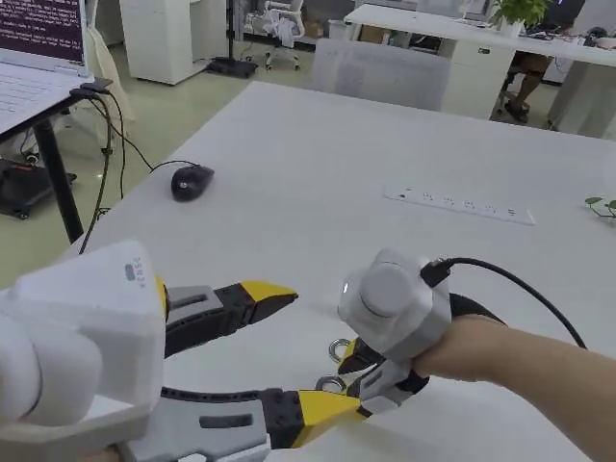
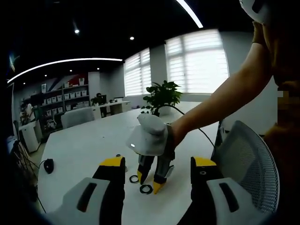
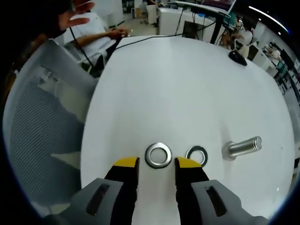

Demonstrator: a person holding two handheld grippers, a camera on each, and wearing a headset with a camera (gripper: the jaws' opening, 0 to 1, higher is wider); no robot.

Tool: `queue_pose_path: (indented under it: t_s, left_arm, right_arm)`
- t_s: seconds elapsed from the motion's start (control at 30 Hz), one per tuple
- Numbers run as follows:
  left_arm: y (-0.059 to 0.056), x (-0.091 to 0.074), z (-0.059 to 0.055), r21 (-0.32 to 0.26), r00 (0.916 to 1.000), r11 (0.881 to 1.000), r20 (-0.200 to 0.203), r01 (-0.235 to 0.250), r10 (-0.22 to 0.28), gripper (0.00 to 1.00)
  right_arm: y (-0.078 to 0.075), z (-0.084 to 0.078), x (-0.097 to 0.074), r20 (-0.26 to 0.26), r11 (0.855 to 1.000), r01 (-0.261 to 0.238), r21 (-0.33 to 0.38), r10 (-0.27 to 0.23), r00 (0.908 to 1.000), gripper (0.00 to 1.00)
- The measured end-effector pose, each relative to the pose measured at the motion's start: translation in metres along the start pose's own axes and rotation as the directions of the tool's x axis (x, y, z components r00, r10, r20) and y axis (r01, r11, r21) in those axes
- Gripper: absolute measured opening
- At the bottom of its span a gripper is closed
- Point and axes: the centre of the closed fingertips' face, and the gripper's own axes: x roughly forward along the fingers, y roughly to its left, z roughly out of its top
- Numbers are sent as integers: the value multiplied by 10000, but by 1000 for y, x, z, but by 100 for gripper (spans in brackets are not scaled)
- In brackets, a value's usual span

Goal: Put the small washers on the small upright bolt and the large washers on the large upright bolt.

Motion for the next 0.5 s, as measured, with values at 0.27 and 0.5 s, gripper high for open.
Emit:
queue_pose_path:
  t_s: [0.27,0.5]
  left_arm:
    - [4,7,-5,-103,9983,9984,140,565,-563,55]
    - [9,12,-6,-139,9961,9962,228,861,-858,55]
  right_arm:
    - [0,0,0,-41,9995,111,283,-110,9999,33]
    - [1,4,3,-77,9991,111,410,-108,9999,33]
